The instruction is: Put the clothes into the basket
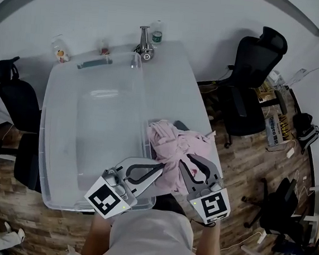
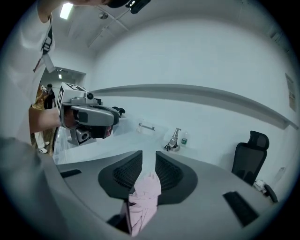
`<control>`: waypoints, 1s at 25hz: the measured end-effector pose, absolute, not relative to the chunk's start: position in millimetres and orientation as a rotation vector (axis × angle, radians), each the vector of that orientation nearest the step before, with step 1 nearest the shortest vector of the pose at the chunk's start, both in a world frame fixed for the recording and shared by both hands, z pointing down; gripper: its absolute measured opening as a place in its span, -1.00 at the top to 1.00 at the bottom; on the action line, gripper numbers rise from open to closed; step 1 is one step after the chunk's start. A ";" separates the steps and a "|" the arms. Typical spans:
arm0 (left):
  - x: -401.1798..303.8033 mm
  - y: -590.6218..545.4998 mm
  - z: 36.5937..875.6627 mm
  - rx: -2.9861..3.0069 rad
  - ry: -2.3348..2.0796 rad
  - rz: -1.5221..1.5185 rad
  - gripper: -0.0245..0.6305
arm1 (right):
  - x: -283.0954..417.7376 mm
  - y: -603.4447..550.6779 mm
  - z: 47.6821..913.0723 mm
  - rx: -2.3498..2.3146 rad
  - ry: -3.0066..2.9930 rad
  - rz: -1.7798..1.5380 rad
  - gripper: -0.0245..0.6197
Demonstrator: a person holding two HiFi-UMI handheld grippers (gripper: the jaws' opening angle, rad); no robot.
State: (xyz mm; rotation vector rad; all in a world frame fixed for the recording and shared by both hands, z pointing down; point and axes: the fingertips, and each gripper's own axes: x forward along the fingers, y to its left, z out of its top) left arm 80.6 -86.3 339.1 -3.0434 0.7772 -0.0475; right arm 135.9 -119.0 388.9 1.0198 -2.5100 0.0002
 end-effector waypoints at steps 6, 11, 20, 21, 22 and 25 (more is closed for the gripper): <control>92.3 -98.7 348.2 -3.027 0.780 -0.095 0.91 | 142.1 -131.0 409.3 0.962 -2.484 0.036 0.54; 98.3 -107.8 356.5 -3.033 0.790 -0.140 0.91 | 145.8 -139.5 431.9 0.914 -2.447 0.078 0.38; 106.6 -119.2 368.7 -3.029 0.775 -0.227 0.91 | 145.3 -148.9 476.2 0.834 -2.392 0.166 0.13; 107.4 -120.4 369.7 -3.029 0.775 -0.233 0.91 | 145.0 -149.7 480.5 0.827 -2.388 0.175 0.11; 108.3 -121.5 370.8 -3.030 0.774 -0.241 0.91 | 144.8 -150.6 484.8 0.820 -2.384 0.184 0.09; 112.2 -125.0 374.1 -3.034 0.765 -0.266 0.91 | 145.7 -153.5 499.6 0.798 -2.366 0.216 0.05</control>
